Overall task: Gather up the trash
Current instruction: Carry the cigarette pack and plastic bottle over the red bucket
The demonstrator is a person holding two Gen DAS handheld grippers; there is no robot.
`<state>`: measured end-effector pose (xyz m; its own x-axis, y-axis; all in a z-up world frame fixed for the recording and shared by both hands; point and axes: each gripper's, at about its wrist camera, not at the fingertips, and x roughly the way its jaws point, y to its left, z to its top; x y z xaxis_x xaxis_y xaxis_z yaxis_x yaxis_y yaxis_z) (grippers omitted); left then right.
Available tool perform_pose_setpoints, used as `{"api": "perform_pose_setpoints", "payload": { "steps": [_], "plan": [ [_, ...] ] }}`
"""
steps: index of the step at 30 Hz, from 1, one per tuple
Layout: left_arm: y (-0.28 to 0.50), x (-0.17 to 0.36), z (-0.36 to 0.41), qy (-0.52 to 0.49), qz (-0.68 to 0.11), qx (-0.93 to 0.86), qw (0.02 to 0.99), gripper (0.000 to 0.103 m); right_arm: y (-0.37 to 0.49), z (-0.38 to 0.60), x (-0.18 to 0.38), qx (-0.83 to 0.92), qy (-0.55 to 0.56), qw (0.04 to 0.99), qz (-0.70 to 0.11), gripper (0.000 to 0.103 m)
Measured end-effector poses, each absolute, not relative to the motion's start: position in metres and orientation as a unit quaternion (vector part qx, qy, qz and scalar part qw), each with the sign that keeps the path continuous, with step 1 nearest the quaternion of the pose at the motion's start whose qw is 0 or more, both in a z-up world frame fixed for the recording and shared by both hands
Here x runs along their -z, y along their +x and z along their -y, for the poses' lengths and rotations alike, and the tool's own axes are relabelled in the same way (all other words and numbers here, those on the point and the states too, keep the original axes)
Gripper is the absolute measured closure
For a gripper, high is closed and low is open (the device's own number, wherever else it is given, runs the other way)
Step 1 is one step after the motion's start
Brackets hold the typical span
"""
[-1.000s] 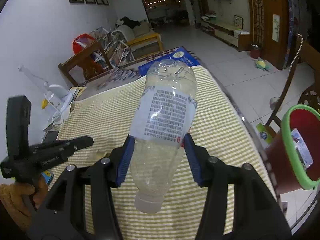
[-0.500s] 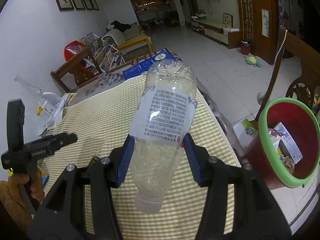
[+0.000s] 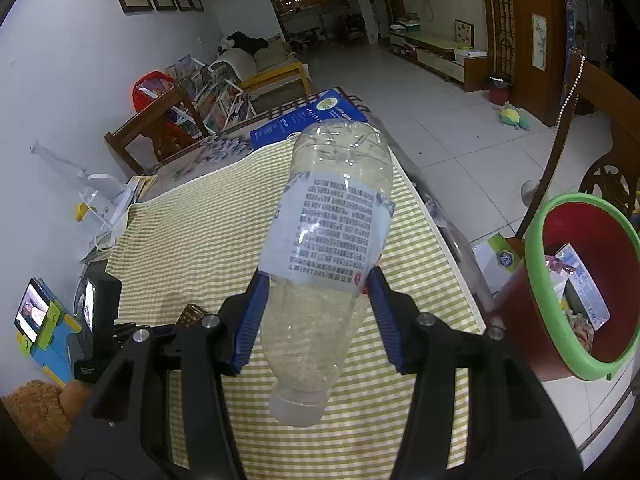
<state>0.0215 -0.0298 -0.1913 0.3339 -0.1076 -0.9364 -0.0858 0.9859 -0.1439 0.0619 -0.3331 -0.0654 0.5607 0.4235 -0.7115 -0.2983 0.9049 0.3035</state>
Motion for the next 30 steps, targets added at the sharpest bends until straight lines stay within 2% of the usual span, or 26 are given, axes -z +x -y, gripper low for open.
{"api": "perform_pose_setpoints", "payload": {
  "steps": [3,15,30],
  "plan": [
    [0.021,0.18,0.029,-0.103,-0.562,0.005,0.821,0.066,0.062,0.333,0.063,-0.204,0.078,0.882,-0.418,0.053],
    [0.051,0.074,0.084,-0.128,-0.456,0.064,0.878,0.067,0.064,0.354,0.061,-0.195,0.09,0.889,-0.406,0.053],
    [0.097,0.035,0.207,-0.094,-0.423,0.127,0.892,0.066,0.08,0.45,0.052,-0.135,0.117,0.906,-0.384,0.053]
  ]
}}
